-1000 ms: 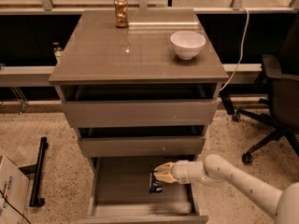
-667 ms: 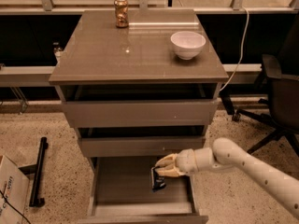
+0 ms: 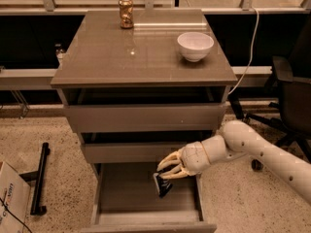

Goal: Pick rxbar blueberry from bottom drawer and place on counter

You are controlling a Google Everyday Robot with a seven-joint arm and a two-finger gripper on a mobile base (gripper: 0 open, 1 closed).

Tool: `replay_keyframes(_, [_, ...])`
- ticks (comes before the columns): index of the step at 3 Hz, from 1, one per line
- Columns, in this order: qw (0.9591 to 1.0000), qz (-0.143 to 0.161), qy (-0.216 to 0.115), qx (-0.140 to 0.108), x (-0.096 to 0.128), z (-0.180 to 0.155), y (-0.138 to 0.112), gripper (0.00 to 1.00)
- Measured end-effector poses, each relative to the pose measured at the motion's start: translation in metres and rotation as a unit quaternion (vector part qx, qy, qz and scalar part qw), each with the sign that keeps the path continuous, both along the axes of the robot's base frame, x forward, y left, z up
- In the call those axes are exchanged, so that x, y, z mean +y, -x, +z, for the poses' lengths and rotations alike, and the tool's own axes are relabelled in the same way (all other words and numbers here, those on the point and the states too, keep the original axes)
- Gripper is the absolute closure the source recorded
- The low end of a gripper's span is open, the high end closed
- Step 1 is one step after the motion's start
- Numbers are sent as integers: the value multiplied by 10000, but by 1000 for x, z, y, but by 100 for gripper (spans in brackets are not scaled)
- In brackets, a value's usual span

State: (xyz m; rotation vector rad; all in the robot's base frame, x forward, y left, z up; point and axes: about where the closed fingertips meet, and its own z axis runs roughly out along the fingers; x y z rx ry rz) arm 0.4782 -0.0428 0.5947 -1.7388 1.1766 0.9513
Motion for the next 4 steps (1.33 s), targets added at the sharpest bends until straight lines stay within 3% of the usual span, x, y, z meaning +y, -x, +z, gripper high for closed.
replay_keyframes(1, [9937, 619, 56, -933, 15, 56, 19, 100])
replay_keyframes(2, [9783, 1088, 84, -1759, 30, 108, 25, 100])
replay_keyframes(3, [9599, 1426, 129, -2411, 44, 152, 22, 100])
replay_keyframes(4, [9510, 1449, -16, -2731, 49, 192, 3, 100])
